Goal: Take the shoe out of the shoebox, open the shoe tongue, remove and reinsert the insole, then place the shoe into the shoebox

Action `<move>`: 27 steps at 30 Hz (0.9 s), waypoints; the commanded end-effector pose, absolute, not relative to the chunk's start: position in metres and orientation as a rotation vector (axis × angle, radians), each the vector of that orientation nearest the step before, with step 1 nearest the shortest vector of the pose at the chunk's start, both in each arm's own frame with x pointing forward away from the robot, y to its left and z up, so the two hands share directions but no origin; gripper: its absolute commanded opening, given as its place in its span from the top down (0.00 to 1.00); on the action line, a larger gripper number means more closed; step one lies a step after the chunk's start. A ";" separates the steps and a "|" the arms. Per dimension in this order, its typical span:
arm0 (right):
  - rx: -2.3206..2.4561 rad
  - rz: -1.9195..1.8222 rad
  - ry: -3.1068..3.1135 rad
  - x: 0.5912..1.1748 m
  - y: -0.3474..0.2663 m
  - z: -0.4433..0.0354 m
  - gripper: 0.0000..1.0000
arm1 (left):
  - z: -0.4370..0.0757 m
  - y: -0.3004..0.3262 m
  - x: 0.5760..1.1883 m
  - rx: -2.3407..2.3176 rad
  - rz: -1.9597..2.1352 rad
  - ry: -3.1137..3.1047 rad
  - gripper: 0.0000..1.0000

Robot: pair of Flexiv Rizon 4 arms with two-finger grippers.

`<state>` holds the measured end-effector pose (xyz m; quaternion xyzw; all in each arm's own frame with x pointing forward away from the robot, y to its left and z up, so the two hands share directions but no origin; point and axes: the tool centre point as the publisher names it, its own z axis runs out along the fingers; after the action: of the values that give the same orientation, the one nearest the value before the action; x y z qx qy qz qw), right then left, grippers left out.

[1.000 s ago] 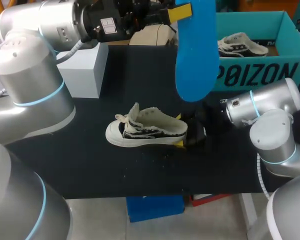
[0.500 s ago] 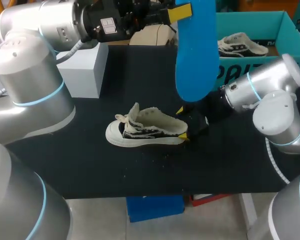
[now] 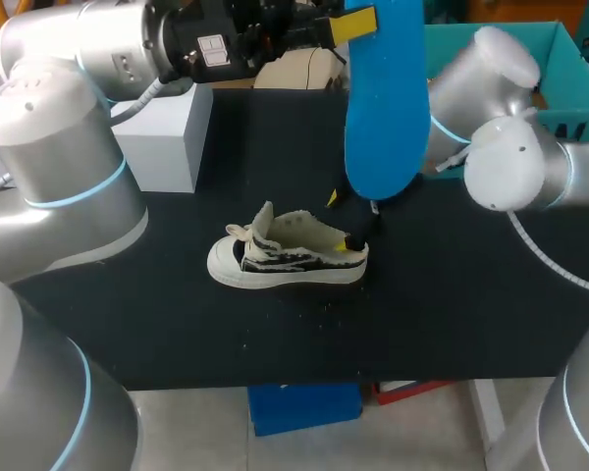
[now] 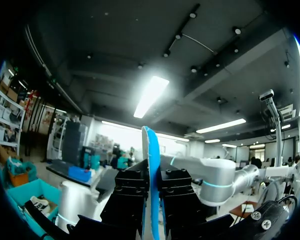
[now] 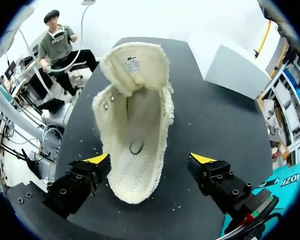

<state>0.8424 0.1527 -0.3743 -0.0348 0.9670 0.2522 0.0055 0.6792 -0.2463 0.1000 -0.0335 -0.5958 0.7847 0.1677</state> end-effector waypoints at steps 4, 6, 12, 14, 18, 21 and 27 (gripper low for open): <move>-0.095 0.175 3.098 0.843 0.176 -0.374 0.00 | 0.100 -0.247 0.678 -0.093 2.235 -1.696 1.00; -0.105 0.152 3.099 0.842 0.184 -0.373 0.00 | 0.100 -0.247 0.678 -0.093 2.235 -1.696 1.00; -0.140 0.100 3.110 0.846 0.202 -0.377 0.00 | 0.100 -0.247 0.678 -0.093 2.235 -1.696 1.00; -0.156 0.087 3.117 0.849 0.207 -0.380 0.00 | 0.100 -0.247 0.678 -0.093 2.235 -1.696 1.00; -0.183 0.022 3.126 0.853 0.215 -0.385 0.02 | 0.100 -0.247 0.678 -0.093 2.235 -1.696 1.00; -0.189 -0.011 3.130 0.856 0.218 -0.389 0.05 | 0.100 -0.247 0.678 -0.093 2.235 -1.696 1.00; -0.183 -0.037 3.137 0.860 0.218 -0.394 0.20 | 0.100 -0.247 0.678 -0.093 2.235 -1.696 1.00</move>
<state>0.8564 0.2128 -0.3908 -0.0596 0.9969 0.0510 -0.0016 0.6793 -0.2463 0.1000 -0.0334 -0.5958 0.7847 0.1677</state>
